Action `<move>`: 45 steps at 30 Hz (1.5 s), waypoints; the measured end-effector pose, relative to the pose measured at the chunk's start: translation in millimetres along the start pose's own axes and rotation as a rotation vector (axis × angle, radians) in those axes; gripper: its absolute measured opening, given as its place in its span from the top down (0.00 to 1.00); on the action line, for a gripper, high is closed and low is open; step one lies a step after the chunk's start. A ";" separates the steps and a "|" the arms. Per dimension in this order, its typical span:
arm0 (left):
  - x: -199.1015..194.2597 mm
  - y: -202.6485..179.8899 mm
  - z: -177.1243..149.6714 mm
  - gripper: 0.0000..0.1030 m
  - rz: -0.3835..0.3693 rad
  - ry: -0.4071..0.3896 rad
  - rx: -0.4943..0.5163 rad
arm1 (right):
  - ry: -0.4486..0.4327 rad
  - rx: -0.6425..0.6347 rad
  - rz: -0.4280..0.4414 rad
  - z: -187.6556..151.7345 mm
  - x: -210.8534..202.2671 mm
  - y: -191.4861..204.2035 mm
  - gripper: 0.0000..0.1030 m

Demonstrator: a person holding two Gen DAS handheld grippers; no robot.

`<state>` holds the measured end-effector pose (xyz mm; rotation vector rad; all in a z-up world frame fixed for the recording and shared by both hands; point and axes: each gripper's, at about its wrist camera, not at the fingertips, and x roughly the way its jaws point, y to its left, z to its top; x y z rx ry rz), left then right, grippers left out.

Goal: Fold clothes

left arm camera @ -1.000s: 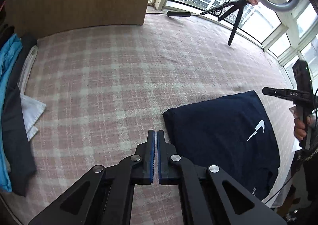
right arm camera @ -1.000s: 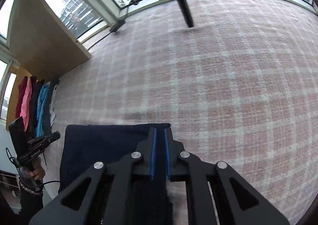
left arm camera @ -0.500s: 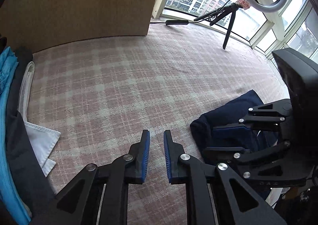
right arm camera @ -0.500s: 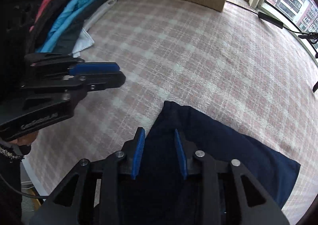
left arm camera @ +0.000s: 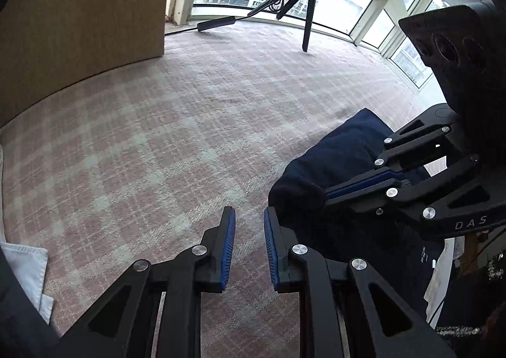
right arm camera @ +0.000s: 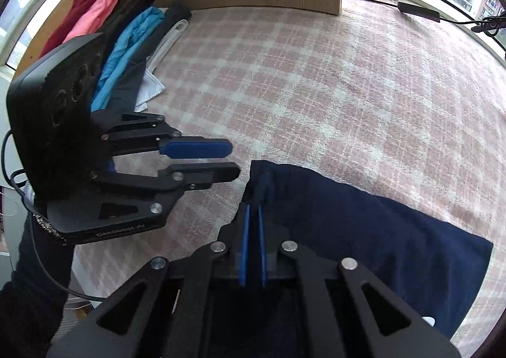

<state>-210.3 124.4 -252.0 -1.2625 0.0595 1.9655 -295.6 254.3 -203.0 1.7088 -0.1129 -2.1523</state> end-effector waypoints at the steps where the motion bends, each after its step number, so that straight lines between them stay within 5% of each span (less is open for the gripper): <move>1: 2.1 -4.0 3.2 0.83 -0.012 0.002 0.017 | -0.009 0.007 0.009 -0.7 -5.9 -0.7 0.95; 5: 8.9 -16.9 15.1 0.85 -0.045 0.003 0.057 | -0.023 0.009 0.020 -0.1 -14.2 2.2 0.95; 6: 9.0 -17.2 17.9 0.96 -0.044 -0.009 0.046 | -0.024 0.007 0.035 -0.9 -14.5 2.3 0.95; 7: 10.7 -13.1 20.9 0.98 -0.036 -0.005 0.015 | -0.025 0.005 0.053 -1.9 -14.5 2.4 0.95; 11: 25.1 22.2 25.2 0.96 -0.043 0.033 -0.181 | 0.089 -0.018 0.152 -11.7 5.5 9.7 0.97; 14: 21.7 25.3 20.5 0.88 -0.056 0.021 -0.193 | 0.043 -0.022 0.146 -26.4 -8.7 1.6 0.96; 17: 8.8 27.1 14.1 0.87 -0.024 0.026 -0.176 | -0.048 0.077 0.106 -30.6 -38.7 -41.6 0.96; 20: -13.5 36.1 11.3 0.87 0.020 0.000 -0.228 | -0.124 0.178 -0.066 -32.5 -61.3 -94.5 0.95; 25: -24.9 -4.2 30.4 0.83 -0.054 -0.055 -0.122 | -0.116 0.344 0.026 -35.0 -49.6 -169.0 0.94; 27: -6.3 -3.9 28.9 0.79 0.001 -0.011 -0.135 | -0.078 0.348 -0.036 -39.2 -41.6 -184.0 0.98; 29: 15.4 1.5 25.1 0.92 0.078 0.047 -0.167 | -0.116 0.383 -0.058 -51.3 -62.3 -195.2 0.95; 32: -1.2 3.0 5.6 0.90 0.107 0.009 -0.224 | -0.197 0.436 -0.038 -79.7 -103.0 -209.9 0.88; 35: -15.9 -21.4 -39.1 0.82 0.143 0.004 -0.215 | -0.231 0.424 -0.130 -127.1 -136.8 -207.6 0.86; 38: -30.1 -49.4 -90.0 0.82 0.180 0.018 -0.209 | -0.210 0.402 -0.252 -183.5 -148.9 -196.4 0.86; 43: -24.2 -93.7 -178.8 0.82 0.151 0.088 -0.308 | -0.135 0.366 -0.291 -260.4 -142.1 -164.9 0.86; 45: -5.0 -100.3 -191.3 0.82 0.151 0.100 -0.310 | -0.109 0.326 -0.291 -273.7 -130.9 -152.3 0.86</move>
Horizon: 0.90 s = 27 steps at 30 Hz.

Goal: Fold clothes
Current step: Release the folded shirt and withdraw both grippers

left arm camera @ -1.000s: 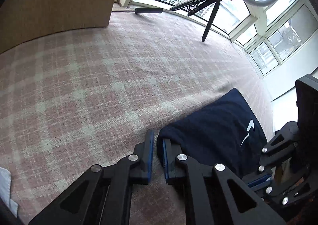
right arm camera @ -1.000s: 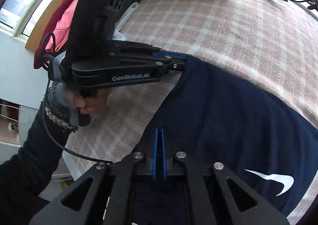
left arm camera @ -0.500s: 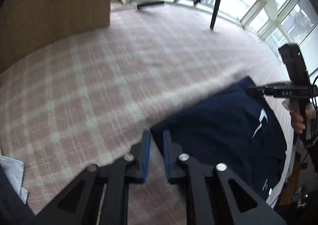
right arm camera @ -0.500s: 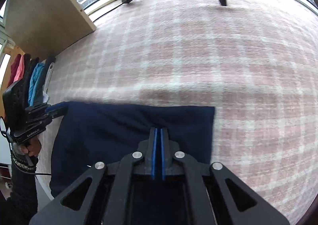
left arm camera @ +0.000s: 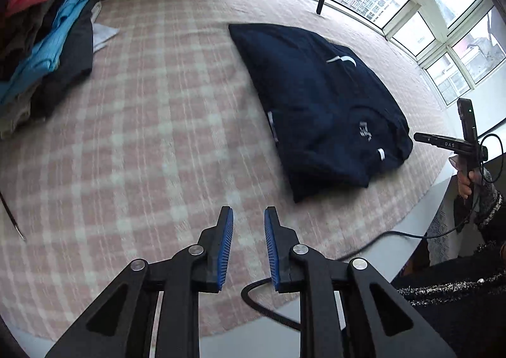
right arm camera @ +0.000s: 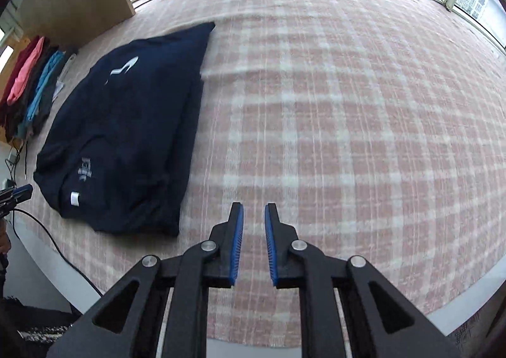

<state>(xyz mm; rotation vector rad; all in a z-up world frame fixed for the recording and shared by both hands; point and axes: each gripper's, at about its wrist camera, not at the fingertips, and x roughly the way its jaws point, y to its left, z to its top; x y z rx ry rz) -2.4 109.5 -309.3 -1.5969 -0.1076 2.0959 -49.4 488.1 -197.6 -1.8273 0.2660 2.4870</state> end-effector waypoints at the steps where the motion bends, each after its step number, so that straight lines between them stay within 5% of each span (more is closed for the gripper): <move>1: 10.8 -2.4 -4.0 0.82 0.003 0.006 0.003 | 0.005 -0.023 -0.010 -6.9 4.0 4.5 0.86; 17: 138.3 -25.3 -57.8 0.86 0.069 0.109 0.063 | 0.108 -0.236 -0.120 -56.5 2.3 2.2 0.86; 20: 155.4 -26.8 -67.2 0.85 0.093 0.181 0.092 | 0.183 -0.244 -0.073 -56.3 -0.5 -4.3 0.86; 22: 163.2 -23.6 -63.3 0.89 0.081 0.202 0.029 | 0.129 -0.198 -0.008 -44.1 -12.9 -11.8 0.86; 24: 163.6 -37.9 -47.8 0.89 -0.013 0.130 0.007 | 0.010 -0.128 0.113 -23.6 -28.4 -18.7 0.81; 25: 162.5 -52.5 -38.0 0.89 -0.049 0.078 0.029 | -0.040 -0.098 0.184 -12.7 -32.7 -20.9 0.67; 27: 165.3 -95.1 -12.0 0.83 -0.097 -0.009 0.122 | -0.063 -0.063 0.223 -5.0 -26.0 -17.0 0.54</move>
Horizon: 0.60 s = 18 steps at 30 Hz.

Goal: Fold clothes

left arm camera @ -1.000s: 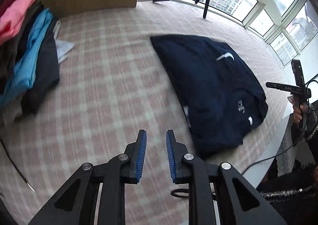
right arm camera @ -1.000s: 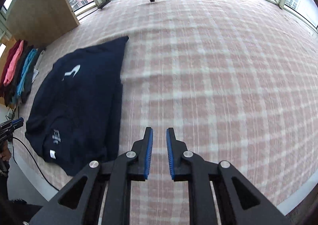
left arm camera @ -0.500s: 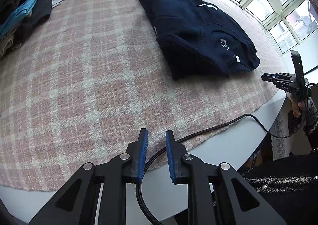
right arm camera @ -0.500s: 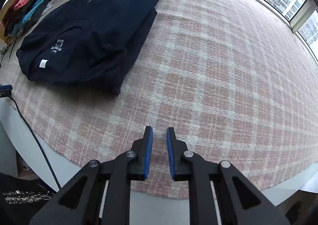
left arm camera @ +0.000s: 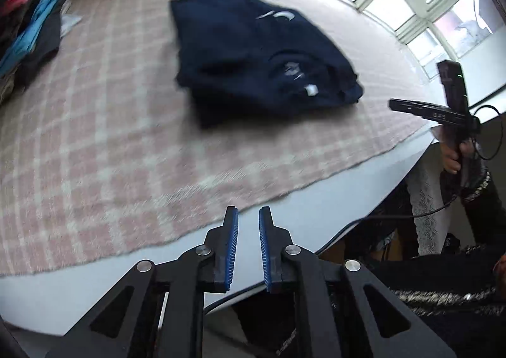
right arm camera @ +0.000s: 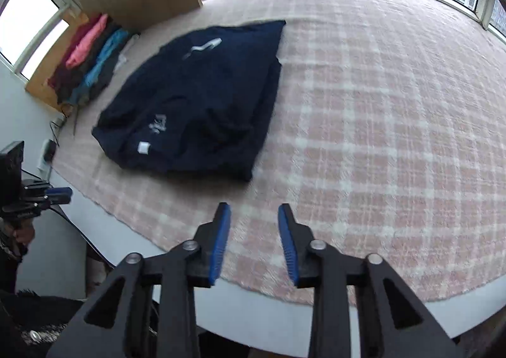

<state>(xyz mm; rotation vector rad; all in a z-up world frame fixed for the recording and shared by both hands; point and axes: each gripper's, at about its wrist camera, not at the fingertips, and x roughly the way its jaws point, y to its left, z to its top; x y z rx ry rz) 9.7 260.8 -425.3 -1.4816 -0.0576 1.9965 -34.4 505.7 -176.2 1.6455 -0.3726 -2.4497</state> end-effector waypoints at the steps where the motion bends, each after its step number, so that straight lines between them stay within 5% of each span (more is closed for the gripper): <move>1: 7.8 -20.3 15.5 0.83 -0.023 -0.017 0.039 | -0.011 0.016 0.015 3.1 4.6 1.1 0.54; 3: 25.7 -59.0 44.6 0.83 -0.065 -0.037 0.113 | -0.032 0.047 0.044 9.3 13.7 3.4 0.54; 7: 43.4 -105.6 93.6 0.80 -0.027 -0.063 0.279 | -0.044 0.060 0.093 6.6 24.9 15.2 0.56; 13: 99.2 -125.7 179.4 0.76 -0.053 0.001 0.281 | -0.055 0.044 0.126 -1.3 29.5 31.8 0.72; 17: 120.4 -121.8 194.6 0.76 -0.045 0.047 0.269 | -0.048 0.029 0.129 -0.8 33.2 31.8 0.73; 18: 125.0 -120.3 197.7 0.76 -0.044 0.057 0.267 | -0.045 0.027 0.125 -0.2 34.7 31.4 0.83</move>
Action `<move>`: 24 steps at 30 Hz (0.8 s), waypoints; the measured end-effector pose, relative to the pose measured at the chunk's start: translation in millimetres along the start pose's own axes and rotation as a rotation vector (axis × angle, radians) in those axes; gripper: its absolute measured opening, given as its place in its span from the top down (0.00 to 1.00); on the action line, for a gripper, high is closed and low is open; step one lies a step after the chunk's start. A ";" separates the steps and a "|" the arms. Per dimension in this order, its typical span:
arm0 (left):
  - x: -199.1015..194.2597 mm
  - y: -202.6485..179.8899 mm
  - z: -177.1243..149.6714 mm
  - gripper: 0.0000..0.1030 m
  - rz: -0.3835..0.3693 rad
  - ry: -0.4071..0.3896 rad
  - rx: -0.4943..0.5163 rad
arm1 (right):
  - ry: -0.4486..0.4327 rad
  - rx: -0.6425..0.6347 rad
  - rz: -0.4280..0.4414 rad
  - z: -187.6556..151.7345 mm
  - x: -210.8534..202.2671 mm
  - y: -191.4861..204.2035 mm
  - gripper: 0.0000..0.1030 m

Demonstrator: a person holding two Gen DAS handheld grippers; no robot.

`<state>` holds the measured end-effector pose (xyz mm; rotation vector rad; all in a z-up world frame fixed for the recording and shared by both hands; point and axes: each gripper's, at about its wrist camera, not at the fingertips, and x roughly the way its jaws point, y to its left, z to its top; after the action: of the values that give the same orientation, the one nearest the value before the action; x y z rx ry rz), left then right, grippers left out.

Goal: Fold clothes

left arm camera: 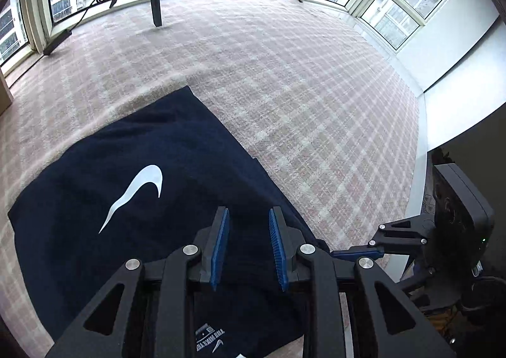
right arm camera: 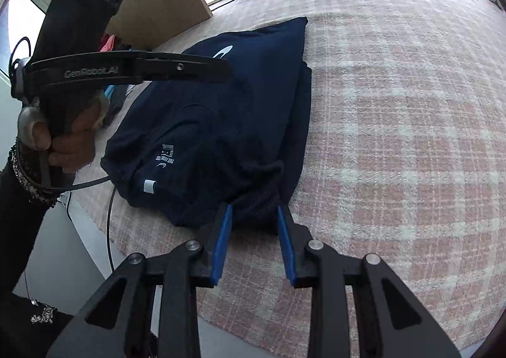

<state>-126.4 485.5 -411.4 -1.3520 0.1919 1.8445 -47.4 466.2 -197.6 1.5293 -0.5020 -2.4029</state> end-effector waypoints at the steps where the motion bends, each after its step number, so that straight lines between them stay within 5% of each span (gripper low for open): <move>1: 4.4 2.5 2.9 0.76 0.000 0.010 -0.003 | 0.008 0.002 -0.001 0.6 1.8 -1.1 0.89; 7: 30.7 17.2 20.1 0.76 0.001 0.072 -0.019 | 0.038 -0.023 0.088 -7.8 -20.4 2.9 0.93; 9: 34.5 20.9 23.9 0.76 0.005 0.081 -0.024 | 0.059 -0.036 0.065 -13.6 -24.6 2.0 1.00; 12: 19.3 22.1 21.5 0.76 0.012 0.049 -0.034 | 0.095 0.058 0.053 -8.3 -24.9 -18.6 0.96; 17: -45.9 -0.1 -20.1 0.69 -0.044 -0.022 -0.026 | 0.077 0.092 0.091 20.8 -15.7 -25.4 0.90; 21: -73.0 -35.7 -63.3 0.69 -0.124 0.009 -0.045 | 0.061 0.115 0.122 44.5 -8.2 -30.0 0.80; 24: -76.7 -74.4 -76.8 0.69 -0.055 -0.014 0.024 | 0.048 0.133 0.145 62.3 -2.5 -33.5 0.80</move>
<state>-13.3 451.6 -353.3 -1.3148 0.1673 1.8003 -103.7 507.2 -185.1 1.5421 -0.7485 -2.2577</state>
